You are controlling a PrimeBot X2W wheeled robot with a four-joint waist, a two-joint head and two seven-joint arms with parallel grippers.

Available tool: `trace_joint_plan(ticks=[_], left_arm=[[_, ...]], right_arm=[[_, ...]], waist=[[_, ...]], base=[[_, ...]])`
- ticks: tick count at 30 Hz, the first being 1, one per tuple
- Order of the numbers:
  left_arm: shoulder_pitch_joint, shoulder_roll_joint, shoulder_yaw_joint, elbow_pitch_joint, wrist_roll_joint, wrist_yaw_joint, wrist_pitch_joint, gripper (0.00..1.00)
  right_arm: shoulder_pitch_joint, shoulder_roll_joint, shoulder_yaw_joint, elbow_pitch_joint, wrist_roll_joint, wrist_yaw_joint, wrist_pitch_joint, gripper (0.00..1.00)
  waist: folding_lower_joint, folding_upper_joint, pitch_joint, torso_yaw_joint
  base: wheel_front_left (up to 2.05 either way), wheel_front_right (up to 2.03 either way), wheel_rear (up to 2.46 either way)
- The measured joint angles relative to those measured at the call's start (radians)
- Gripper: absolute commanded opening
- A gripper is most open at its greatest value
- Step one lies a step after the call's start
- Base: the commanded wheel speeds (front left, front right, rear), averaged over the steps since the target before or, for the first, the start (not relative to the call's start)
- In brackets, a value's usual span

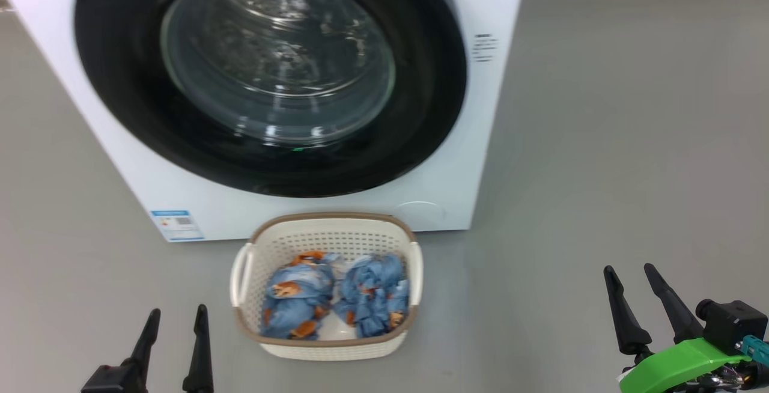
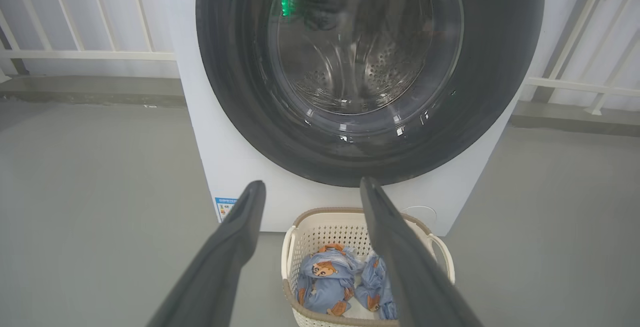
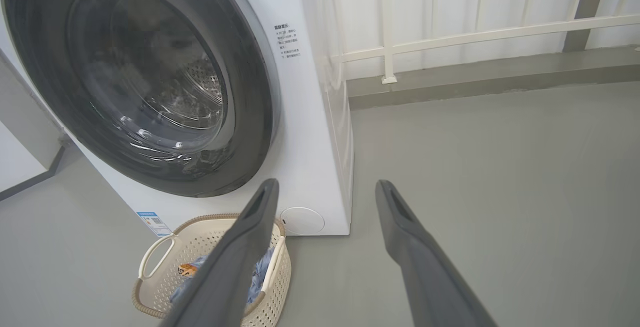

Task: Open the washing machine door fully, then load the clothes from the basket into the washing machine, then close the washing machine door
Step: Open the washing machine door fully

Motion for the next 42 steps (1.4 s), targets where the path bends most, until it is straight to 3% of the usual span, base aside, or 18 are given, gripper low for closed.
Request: trace_joint_plan(ticks=[11,26,27,28,29,30,31,35,42], left_arm=[[-0.014,-0.007,-0.016,-0.011,-0.04,0.0,0.0,1.0],[-0.015,-0.007,-0.029,-0.012,-0.044,0.0,0.0,1.0],[-0.015,-0.009,-0.031,-0.012,-0.044,0.0,0.0,1.0],[-0.015,-0.01,-0.034,-0.012,-0.044,0.0,0.0,1.0],[-0.015,-0.011,-0.036,-0.012,-0.044,0.0,0.0,1.0],[-0.015,-0.013,-0.043,-0.013,-0.044,0.0,0.0,1.0],[-0.015,-0.014,-0.045,-0.013,-0.045,0.0,0.0,1.0],[-0.015,-0.021,-0.051,-0.016,-0.048,0.0,0.0,1.0],[-0.016,-0.027,-0.073,-0.021,-0.063,0.0,0.0,1.0]], right_arm=[[0.0,-0.002,-0.007,-0.001,0.0,0.0,0.0,1.0],[-0.003,0.001,-0.007,0.0,0.004,0.0,0.0,1.0],[-0.005,0.002,-0.006,0.0,0.009,0.0,0.0,0.82],[-0.008,0.003,-0.006,0.0,0.013,0.0,0.0,0.82],[-0.015,0.004,-0.006,0.0,0.02,0.0,0.0,0.57],[-0.031,0.007,-0.004,-0.002,0.04,0.0,0.0,0.18],[-0.041,0.01,-0.004,-0.005,0.052,0.0,0.0,0.0],[-0.087,0.02,0.01,-0.023,0.14,0.0,-0.001,0.0],[-0.215,0.01,0.043,-0.067,0.411,0.0,-0.001,0.0]], waist=[[-0.0001,0.0,0.011,-0.001],[-0.0001,0.0,0.024,0.008],[-0.0001,0.0,0.024,0.01],[-0.0001,0.0,0.025,0.011],[-0.0001,0.0,0.026,0.012],[-0.0001,0.0,0.029,0.016],[-0.0001,0.0,0.031,0.018],[-0.0001,0.0,0.041,0.026],[0.0,0.0,0.06,0.045]], base=[[0.9,0.9,-1.79],[0.09,0.09,-0.19],[0.0,0.0,0.0],[0.0,0.0,0.0],[0.0,0.0,0.0],[0.0,0.0,0.0],[0.0,0.0,0.0],[0.0,0.0,0.0],[0.0,0.0,0.0]])
